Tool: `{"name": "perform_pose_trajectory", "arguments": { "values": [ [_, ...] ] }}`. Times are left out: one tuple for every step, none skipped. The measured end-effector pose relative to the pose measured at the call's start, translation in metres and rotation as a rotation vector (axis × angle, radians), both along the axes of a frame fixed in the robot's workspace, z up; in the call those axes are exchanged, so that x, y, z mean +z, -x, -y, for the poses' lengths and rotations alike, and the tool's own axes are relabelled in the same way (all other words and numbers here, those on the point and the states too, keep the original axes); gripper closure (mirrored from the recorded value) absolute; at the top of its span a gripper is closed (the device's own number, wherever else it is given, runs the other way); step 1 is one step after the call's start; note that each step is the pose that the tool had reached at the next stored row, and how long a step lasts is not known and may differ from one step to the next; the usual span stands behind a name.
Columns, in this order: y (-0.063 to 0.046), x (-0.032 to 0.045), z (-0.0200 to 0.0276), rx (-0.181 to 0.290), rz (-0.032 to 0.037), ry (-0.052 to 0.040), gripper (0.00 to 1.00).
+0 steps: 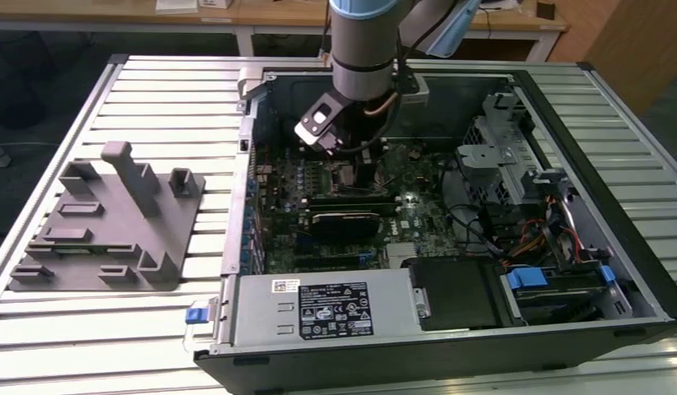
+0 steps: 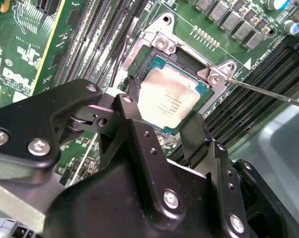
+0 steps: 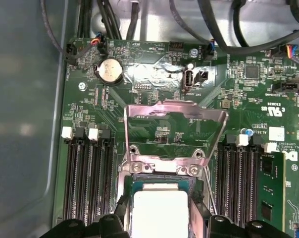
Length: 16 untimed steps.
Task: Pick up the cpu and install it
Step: 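Place the cpu into insertion slot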
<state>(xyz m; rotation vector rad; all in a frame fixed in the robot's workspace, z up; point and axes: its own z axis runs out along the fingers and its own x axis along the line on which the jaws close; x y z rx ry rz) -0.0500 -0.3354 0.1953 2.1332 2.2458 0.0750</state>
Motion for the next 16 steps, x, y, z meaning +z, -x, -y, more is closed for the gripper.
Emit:
{"name": "perform_pose_trajectory", "arguments": {
  "values": [
    [0.0, -0.0006, 0.0, 0.005, 0.0, 0.0001, 0.4],
    [0.0, -0.0012, 0.0001, 0.008, -0.0001, 0.0002, 0.4],
    [0.0, -0.0017, 0.0001, 0.009, -0.0001, 0.0002, 0.4],
    [0.0001, -0.0019, 0.0001, 0.009, -0.0002, 0.0002, 0.4],
    [0.0001, -0.002, 0.0001, 0.009, -0.0002, 0.0003, 0.4],
    [0.0001, -0.002, 0.0001, 0.009, -0.0002, 0.0003, 0.4],
    [0.0001, -0.002, 0.0001, 0.009, -0.0002, 0.0003, 0.4],
    [0.0001, -0.0021, 0.0001, 0.009, -0.0001, 0.0002, 0.4],
    [0.0001, -0.0021, 0.0001, 0.009, -0.0001, 0.0001, 0.4],
    [0.0001, -0.0021, 0.0, 0.009, -0.0001, 0.0001, 0.4],
    [0.0001, -0.0021, 0.0001, 0.009, -0.0001, 0.0002, 0.4],
    [0.0001, -0.0021, 0.0001, 0.009, -0.0002, 0.0002, 0.4],
    [0.0001, -0.0021, 0.0001, 0.009, -0.0003, 0.0004, 0.42],
    [0.0001, -0.0021, 0.0001, 0.009, -0.0003, 0.0004, 0.42],
    [0.0001, -0.0021, 0.0001, 0.009, -0.0002, 0.0003, 0.47],
    [0.0001, -0.0021, 0.0001, 0.009, -0.0001, 0.0002, 0.47]
  ]
}}
